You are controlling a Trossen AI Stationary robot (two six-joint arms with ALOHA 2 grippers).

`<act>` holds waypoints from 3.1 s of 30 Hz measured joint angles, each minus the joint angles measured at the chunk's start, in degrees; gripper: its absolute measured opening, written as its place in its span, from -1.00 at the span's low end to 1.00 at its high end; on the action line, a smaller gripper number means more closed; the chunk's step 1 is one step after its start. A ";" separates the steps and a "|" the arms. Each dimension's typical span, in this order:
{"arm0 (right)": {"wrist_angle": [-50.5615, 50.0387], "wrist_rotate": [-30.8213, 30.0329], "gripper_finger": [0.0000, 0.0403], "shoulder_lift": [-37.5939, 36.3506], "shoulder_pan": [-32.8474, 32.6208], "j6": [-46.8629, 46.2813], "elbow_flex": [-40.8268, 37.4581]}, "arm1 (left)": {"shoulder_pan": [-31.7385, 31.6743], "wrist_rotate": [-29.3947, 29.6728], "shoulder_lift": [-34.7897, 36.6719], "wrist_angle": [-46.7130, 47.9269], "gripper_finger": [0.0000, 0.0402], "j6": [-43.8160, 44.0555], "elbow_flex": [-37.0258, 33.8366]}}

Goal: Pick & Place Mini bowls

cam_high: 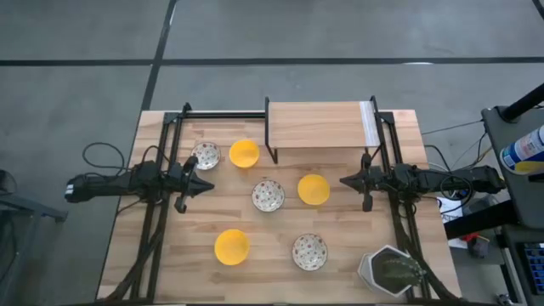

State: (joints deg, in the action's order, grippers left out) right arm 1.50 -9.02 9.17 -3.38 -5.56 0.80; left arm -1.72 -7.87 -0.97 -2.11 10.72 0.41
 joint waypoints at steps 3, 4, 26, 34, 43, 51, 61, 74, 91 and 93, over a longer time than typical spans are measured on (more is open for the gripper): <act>0.00 0.01 -0.96 0.01 -0.01 -0.21 -0.01 | 0.00 -0.01 0.00 0.00 -1.00 0.00 0.01; 0.00 0.00 -0.96 0.01 -0.02 -0.16 -0.01 | 0.01 0.00 0.00 0.00 -1.00 0.01 0.00; 0.00 0.00 -0.96 0.02 0.02 -0.01 -0.01 | 0.01 0.01 0.01 0.00 -1.00 0.01 0.00; 0.00 0.02 -0.96 0.04 0.02 0.01 0.00 | 0.01 0.01 0.01 0.00 -1.00 0.00 -0.01; 0.92 0.03 -0.96 0.09 0.02 -1.93 0.00 | 0.01 0.01 0.01 0.00 -1.00 0.00 0.01; 6.12 -1.79 -0.96 0.13 0.02 -41.87 0.00 | 0.01 0.00 0.01 0.00 -1.00 0.00 0.01; 7.98 -4.69 -0.96 5.01 -0.16 -69.85 0.13 | 0.01 0.00 0.00 0.00 -1.00 0.00 0.00; 8.44 4.61 -0.96 26.66 -1.11 -78.49 18.30 | 0.02 -0.01 0.00 0.00 -1.00 0.00 -0.01; -32.19 11.14 -0.28 56.74 -0.96 -78.17 42.03 | 0.00 0.01 0.02 0.00 -1.00 0.00 0.00; -35.40 10.93 -0.17 59.00 -0.96 -78.27 43.80 | 0.00 -0.01 0.01 -0.01 -1.00 0.00 0.00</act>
State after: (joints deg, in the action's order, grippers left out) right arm -33.91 1.91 68.17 -4.34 -83.84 44.60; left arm -1.72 -7.88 -0.96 -2.12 10.72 0.42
